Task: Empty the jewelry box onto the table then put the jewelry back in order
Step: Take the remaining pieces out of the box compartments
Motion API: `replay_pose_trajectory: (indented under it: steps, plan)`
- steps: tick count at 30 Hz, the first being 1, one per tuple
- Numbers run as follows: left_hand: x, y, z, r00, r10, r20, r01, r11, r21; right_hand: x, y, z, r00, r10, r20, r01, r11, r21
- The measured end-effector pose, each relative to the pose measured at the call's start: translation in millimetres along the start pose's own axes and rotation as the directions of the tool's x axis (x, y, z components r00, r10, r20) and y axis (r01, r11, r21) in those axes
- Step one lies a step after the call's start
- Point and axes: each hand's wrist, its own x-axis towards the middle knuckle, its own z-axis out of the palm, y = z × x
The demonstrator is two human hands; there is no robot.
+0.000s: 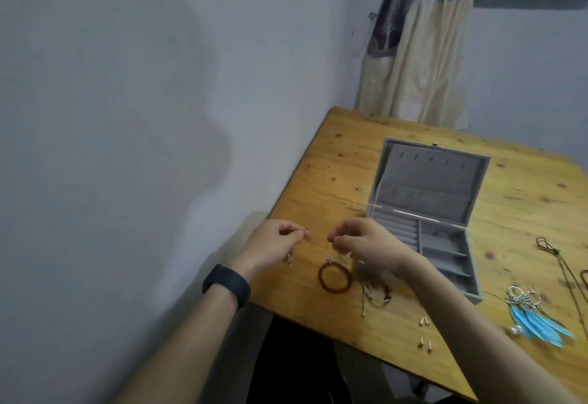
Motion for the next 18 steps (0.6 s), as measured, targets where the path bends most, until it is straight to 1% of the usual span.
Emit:
replay_pose_trajectory:
  steps: [1, 3, 4, 5, 6, 8, 10, 11, 13, 15, 17, 18]
  plan:
    - [-4.2, -5.5, -0.2, 0.999, -0.038, 0.02, 0.039, 0.998, -0.045, 0.7, -1.1, 2.5, 1.0, -0.001, 0.003, 0.001, 1.0, -0.009]
    - [-10.6, -14.5, -0.2, 0.985, -0.136, 0.103, 0.154, 0.97, -0.19, 2.6, -3.1, 7.1, 1.0, -0.005, 0.012, 0.005, 1.0, -0.024]
    - [-12.6, -18.4, 0.1, 0.973, -0.175, 0.152, 0.207, 0.951, -0.23, 3.6, -3.7, 9.3, 1.0, -0.008, 0.016, 0.008, 0.999, -0.032]
    - [-13.1, -21.9, 0.3, 0.964, -0.197, 0.179, 0.233, 0.95, -0.209, 4.5, -3.9, 11.2, 1.0, -0.007, 0.017, 0.008, 0.999, -0.041]
    - [-11.0, -26.1, 0.4, 0.964, -0.199, 0.175, 0.223, 0.966, -0.133, 5.7, -3.9, 12.8, 1.0, -0.004, 0.016, 0.005, 0.999, -0.05]
    - [-5.7, -30.7, 0.7, 0.983, -0.151, 0.102, 0.143, 0.986, 0.088, 7.0, -4.0, 14.7, 1.0, 0.0, 0.006, 0.001, 0.998, -0.063]
    - [-2.4, -30.4, 1.6, 0.997, -0.079, 0.021, 0.07, 0.953, 0.294, 6.7, -4.6, 15.1, 1.0, -0.006, -0.011, 0.006, 0.998, -0.065]
    - [-1.4, -29.4, 2.5, 0.999, -0.036, -0.005, 0.036, 0.93, 0.365, 6.2, -5.2, 14.7, 1.0, -0.011, -0.018, 0.01, 0.998, -0.064]
    - [1.4, -28.9, 4.7, 0.999, 0.028, -0.035, -0.01, 0.899, 0.438, 5.2, -6.3, 13.5, 0.999, -0.019, -0.037, 0.017, 0.998, -0.064]
    - [2.6, -27.9, 5.9, 0.997, 0.056, -0.049, -0.027, 0.887, 0.46, 4.9, -7.7, 11.9, 0.998, -0.029, -0.058, 0.025, 0.998, -0.062]
    - [4.7, -27.8, 8.9, 0.996, 0.084, -0.035, -0.059, 0.889, 0.454, 5.1, -9.0, 9.8, 0.997, -0.035, -0.063, 0.032, 0.998, -0.05]
    - [5.7, -27.1, 11.3, 0.994, 0.105, -0.014, -0.09, 0.905, 0.416, 5.1, -9.5, 8.7, 0.998, -0.036, -0.058, 0.034, 0.999, -0.039]
